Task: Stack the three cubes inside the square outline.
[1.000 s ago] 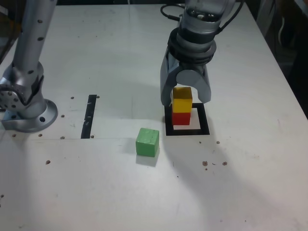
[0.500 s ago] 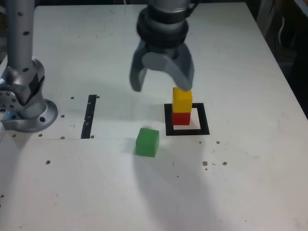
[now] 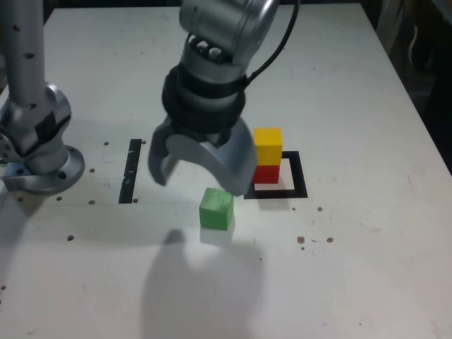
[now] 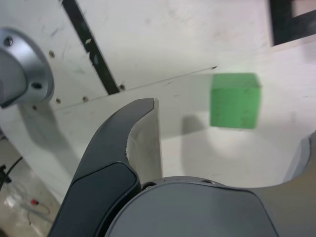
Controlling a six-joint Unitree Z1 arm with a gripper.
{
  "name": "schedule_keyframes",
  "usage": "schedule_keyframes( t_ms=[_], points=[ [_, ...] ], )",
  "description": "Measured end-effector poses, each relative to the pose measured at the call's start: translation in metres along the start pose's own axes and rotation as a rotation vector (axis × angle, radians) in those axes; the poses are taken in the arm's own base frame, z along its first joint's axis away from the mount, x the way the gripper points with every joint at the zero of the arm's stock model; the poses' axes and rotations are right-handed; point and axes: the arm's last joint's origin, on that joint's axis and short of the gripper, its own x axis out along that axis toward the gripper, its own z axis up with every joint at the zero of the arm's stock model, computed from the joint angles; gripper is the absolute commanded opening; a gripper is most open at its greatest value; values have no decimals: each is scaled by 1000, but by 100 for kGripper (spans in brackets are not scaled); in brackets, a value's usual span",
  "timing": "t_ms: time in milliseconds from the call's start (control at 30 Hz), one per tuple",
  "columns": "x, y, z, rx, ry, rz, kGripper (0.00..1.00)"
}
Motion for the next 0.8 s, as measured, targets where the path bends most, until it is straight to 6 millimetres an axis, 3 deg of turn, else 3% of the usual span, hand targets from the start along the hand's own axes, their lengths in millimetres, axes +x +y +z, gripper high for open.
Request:
schedule_keyframes(
  t_ms=[233,500,800],
  points=[
    [13,-2,8,-7,-50,-13,99],
    [46,9,17,-42,-50,-14,97],
    [56,8,30,-22,-19,-15,88]
  ],
)
